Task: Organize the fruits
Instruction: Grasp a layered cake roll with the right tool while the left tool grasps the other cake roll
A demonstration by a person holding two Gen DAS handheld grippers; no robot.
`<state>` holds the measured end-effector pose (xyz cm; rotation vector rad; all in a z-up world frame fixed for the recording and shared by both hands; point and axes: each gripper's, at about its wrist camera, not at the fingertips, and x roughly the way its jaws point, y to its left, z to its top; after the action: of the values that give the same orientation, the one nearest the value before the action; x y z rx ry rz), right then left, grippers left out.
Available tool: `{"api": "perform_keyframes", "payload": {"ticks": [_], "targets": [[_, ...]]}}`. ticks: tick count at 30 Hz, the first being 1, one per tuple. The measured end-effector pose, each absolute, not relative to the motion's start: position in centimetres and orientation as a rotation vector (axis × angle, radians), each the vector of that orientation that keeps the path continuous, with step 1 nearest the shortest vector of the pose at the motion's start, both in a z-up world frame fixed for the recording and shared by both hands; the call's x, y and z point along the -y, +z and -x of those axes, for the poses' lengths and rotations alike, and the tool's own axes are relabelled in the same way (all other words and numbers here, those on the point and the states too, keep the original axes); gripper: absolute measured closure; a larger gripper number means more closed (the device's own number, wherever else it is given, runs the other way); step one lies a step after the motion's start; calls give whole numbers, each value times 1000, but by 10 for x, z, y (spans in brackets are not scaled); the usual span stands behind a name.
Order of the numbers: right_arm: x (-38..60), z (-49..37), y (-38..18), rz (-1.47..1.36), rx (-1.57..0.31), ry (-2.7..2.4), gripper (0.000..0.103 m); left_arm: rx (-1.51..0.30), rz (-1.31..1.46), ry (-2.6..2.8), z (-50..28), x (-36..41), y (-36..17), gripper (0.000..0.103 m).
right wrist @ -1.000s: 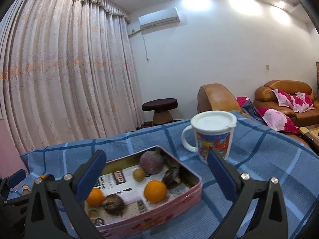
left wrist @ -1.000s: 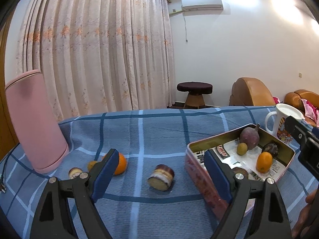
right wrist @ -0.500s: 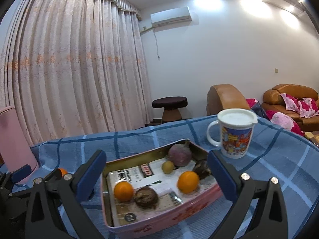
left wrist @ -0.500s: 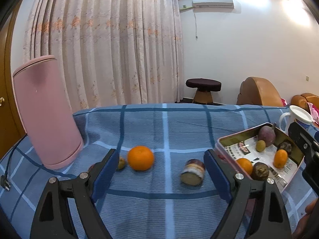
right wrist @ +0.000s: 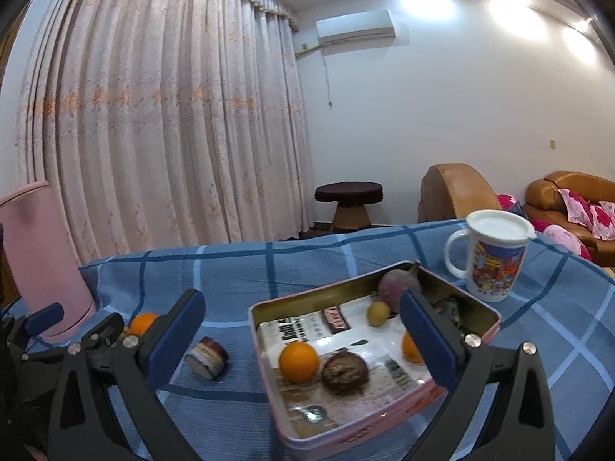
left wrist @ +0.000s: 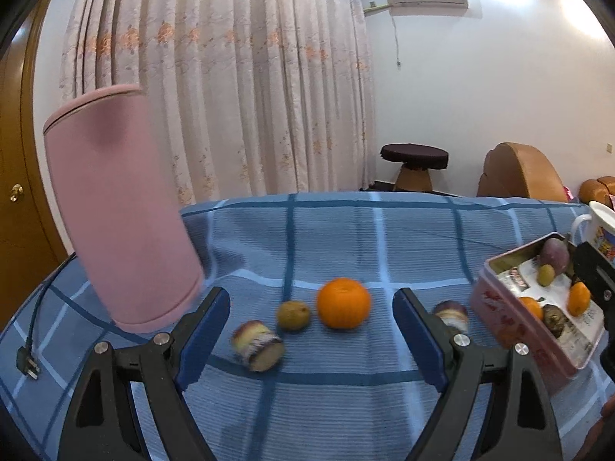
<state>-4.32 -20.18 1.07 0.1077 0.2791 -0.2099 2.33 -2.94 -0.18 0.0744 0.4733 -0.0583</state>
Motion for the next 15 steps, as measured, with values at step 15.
{"api": "perform_keyframes", "payload": {"ticks": [15], "targets": [[151,-25,-12,32,-564,6,38,-705,-174,85,-76,-52,-27,15]]}}
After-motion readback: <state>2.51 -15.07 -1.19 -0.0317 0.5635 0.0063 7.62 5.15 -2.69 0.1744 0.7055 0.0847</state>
